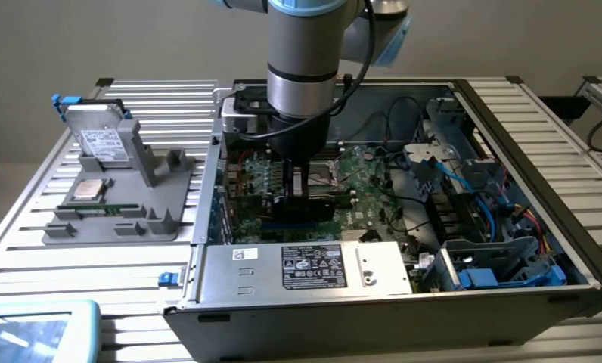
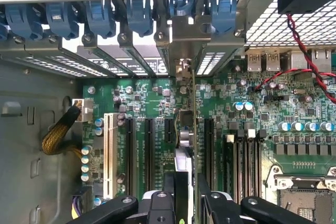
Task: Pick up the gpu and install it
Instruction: 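Insert the gpu into the slot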
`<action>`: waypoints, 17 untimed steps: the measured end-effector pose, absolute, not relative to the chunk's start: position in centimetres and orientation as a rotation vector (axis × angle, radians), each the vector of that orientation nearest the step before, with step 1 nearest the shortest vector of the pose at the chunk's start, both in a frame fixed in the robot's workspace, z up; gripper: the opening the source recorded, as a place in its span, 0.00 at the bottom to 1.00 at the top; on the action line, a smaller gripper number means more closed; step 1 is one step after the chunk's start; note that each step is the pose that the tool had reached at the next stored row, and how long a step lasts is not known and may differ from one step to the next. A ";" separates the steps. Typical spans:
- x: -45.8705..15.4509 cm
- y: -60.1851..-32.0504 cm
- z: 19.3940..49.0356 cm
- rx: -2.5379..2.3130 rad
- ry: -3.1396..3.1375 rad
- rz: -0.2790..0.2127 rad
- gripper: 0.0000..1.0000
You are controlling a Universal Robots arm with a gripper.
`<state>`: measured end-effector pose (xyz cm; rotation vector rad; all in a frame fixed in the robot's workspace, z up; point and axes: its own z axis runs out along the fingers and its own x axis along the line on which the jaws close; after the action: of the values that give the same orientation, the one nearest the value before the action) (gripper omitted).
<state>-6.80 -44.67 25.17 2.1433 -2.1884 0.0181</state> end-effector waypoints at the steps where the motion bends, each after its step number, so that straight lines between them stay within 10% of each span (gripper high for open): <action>1: -6.8 -44.7 25.2 2.143 -2.188 0.018 0.27; 17: -6.8 -44.6 25.0 2.140 -2.185 0.025 0.27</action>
<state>-6.79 -44.55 25.04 2.1399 -2.1851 0.0252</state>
